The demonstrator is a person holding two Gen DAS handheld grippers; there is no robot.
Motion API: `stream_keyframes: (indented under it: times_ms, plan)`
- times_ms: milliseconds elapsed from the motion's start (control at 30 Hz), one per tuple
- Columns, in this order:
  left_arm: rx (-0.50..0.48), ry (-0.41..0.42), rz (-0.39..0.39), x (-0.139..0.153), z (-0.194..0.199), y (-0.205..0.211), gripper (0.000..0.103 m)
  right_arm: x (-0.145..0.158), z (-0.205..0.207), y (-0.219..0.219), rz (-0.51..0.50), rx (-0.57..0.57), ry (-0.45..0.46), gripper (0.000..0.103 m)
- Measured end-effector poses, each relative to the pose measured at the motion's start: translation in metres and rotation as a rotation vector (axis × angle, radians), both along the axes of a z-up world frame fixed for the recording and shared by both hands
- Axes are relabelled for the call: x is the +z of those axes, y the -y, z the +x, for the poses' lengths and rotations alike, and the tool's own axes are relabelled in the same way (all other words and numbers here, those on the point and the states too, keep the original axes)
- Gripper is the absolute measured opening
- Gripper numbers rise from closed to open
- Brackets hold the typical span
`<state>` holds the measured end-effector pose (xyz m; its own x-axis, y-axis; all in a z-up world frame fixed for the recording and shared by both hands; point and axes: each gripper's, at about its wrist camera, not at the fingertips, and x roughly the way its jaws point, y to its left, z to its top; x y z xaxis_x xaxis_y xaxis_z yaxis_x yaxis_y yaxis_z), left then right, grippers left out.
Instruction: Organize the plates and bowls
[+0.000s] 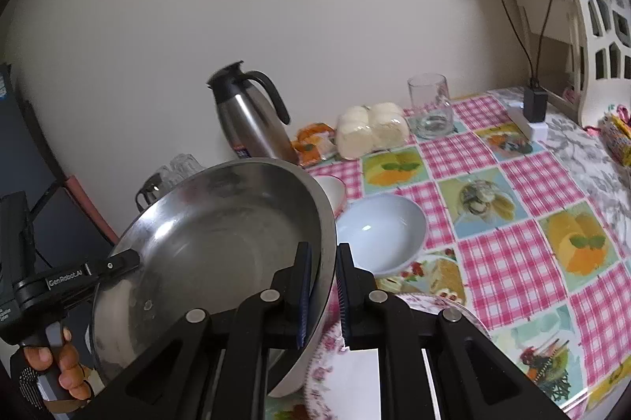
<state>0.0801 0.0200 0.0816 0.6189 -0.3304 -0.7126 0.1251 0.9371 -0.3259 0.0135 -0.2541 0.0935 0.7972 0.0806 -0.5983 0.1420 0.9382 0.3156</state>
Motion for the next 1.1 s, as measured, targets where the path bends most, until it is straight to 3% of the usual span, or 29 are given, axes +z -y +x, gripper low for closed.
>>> stream_keyframes:
  times_ms: [467, 800, 1100]
  plan:
    - [0.071, -0.179, 0.019, -0.062, 0.013, -0.015, 0.017, -0.048, 0.017, -0.012, 0.004, 0.035, -0.140, 0.013]
    - [0.134, -0.243, 0.054, -0.082, 0.018, -0.031, 0.017, -0.066, 0.029, -0.031, -0.011, 0.080, -0.183, 0.013]
    - [0.134, -0.260, 0.063, -0.097, 0.025, -0.029, 0.017, -0.079, 0.036, -0.031, -0.004, 0.072, -0.201, 0.013]
